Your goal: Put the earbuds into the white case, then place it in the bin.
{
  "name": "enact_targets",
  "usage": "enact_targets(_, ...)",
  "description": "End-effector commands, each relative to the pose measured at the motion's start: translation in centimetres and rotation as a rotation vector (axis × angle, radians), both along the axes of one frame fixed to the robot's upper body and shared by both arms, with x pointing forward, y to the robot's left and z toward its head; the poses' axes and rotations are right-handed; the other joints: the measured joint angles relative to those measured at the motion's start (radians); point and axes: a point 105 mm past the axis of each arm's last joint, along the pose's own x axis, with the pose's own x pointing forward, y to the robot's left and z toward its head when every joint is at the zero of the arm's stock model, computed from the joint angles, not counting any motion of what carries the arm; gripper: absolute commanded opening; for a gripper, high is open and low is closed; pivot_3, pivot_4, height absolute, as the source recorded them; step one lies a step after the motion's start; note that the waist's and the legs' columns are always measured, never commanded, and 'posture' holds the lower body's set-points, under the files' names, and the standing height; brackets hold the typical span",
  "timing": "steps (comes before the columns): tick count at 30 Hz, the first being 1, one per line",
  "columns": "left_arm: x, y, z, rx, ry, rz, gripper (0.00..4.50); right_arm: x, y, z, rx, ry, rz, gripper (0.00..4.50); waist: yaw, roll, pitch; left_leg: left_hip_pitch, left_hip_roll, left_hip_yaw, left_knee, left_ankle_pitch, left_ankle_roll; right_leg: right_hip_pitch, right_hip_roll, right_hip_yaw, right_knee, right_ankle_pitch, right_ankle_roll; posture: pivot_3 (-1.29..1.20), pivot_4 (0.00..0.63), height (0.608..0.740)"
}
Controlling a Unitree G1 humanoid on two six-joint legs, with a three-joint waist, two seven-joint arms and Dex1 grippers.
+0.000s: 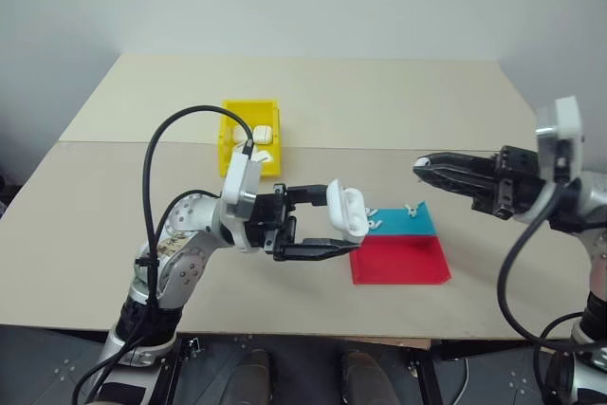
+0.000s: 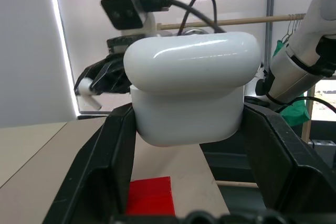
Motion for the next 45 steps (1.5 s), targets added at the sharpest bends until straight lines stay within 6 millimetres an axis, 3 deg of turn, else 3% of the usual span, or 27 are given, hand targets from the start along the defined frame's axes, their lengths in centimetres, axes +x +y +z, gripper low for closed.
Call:
enact_targets(1, 0.0, 0.0, 1.1, -0.026, -0.059, 0.000, 2.75, -2.2, 0.2, 2.4, 0.102, -0.072, 0.067, 0.62, 0.000, 0.000, 0.000, 0.000, 0.000, 0.000, 0.000, 0.000, 0.000, 0.000, 0.000, 0.000, 0.000, 0.000, 0.000, 0.00, 0.150, 0.740)
enact_targets(6, -0.2, 0.1, 1.0, -0.024, -0.062, 0.004, 2.75, -3.6, 0.9, 3.8, 0.182, -0.112, 0.131, 0.62, -0.004, 0.000, 0.000, 0.000, 0.000, 0.000, 0.000, 0.000, 0.000, 0.000, 0.001, 0.000, 0.000, 0.000, 0.000, 0.00, 0.150, 0.740)
enact_targets(10, -0.2, 0.0, 1.0, -0.027, -0.057, 0.010, 2.75, -3.8, 3.3, 4.4, 0.169, -0.156, 0.142, 0.62, -0.006, 0.000, 0.000, 0.000, 0.000, 0.001, 0.000, 0.000, 0.000, 0.000, 0.001, 0.001, 0.000, 0.000, 0.000, 0.00, 0.150, 0.740)
enact_targets(14, -0.2, -0.2, 1.0, -0.027, -0.051, 0.001, 2.75, -4.0, 4.1, 4.5, 0.166, -0.165, 0.145, 0.62, -0.003, 0.000, 0.000, 0.000, 0.000, 0.001, 0.000, 0.000, 0.000, 0.000, 0.001, 0.000, 0.000, 0.000, 0.000, 0.00, 0.150, 0.740)
enact_targets(22, -0.1, -0.3, 1.2, -0.027, -0.047, -0.014, 2.75, -4.4, 5.8, 3.1, 0.110, -0.160, 0.163, 0.62, -0.001, 0.000, 0.000, -0.001, 0.000, 0.000, 0.000, 0.000, 0.000, 0.000, 0.000, 0.000, -0.001, 0.000, 0.000, 0.00, 0.150, 0.740)
enact_targets(27, 0.0, -0.3, 1.2, -0.024, -0.046, -0.028, 2.75, -3.6, 6.9, 2.0, 0.036, -0.179, 0.129, 0.62, -0.004, 0.000, 0.000, 0.000, 0.001, 0.000, 0.000, 0.000, 0.000, 0.000, 0.001, 0.000, 0.000, 0.000, 0.000, 0.00, 0.150, 0.740)
enact_targets(45, 0.1, -0.4, 1.4, -0.010, -0.069, -0.041, 2.75, -3.2, 7.8, 0.8, -0.003, -0.196, 0.132, 0.62, -0.002, 0.000, 0.000, -0.001, 0.000, 0.000, 0.000, 0.000, 0.000, -0.001, 0.001, 0.000, -0.001, 0.000, 0.000, 0.00, 0.150, 0.740)
